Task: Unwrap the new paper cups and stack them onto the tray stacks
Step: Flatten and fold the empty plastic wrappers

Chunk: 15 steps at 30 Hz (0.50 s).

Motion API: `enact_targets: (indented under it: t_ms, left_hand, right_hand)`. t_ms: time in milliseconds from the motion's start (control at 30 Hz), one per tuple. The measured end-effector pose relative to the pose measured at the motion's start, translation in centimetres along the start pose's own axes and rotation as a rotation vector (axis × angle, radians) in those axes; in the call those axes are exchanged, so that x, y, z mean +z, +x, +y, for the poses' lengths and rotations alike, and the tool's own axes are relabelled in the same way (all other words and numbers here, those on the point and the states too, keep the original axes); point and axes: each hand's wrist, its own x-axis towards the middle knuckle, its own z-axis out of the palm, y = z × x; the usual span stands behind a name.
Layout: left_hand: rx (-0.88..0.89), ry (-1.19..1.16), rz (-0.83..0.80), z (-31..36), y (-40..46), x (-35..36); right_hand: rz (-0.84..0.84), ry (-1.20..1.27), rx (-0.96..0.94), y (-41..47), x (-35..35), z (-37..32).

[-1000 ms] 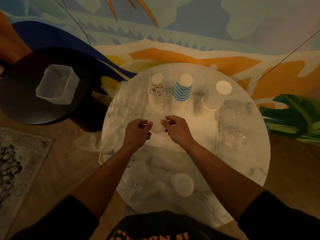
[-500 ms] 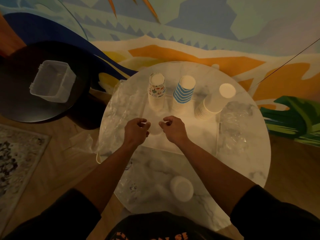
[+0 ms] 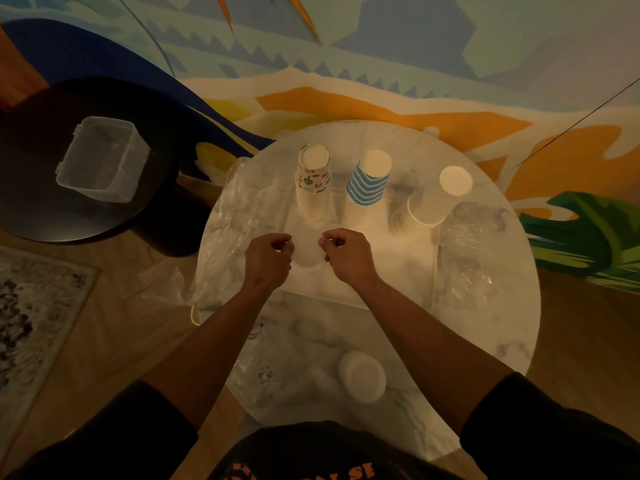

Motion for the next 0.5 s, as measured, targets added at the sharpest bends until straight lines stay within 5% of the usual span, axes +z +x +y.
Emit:
enact_targets:
  t_ms: [367, 500]
  left_hand:
    - [0.066, -0.119, -0.085, 2.1, 0.1, -1.4]
    - [0.117, 0.003, -0.067, 1.2, 0.8, -1.5]
  right_hand:
    - [-0.083, 0.116, -0.039, 0.4, -1.8, -1.6]
    - [-0.044, 0.1, -0.089, 0.8, -3.1, -1.6]
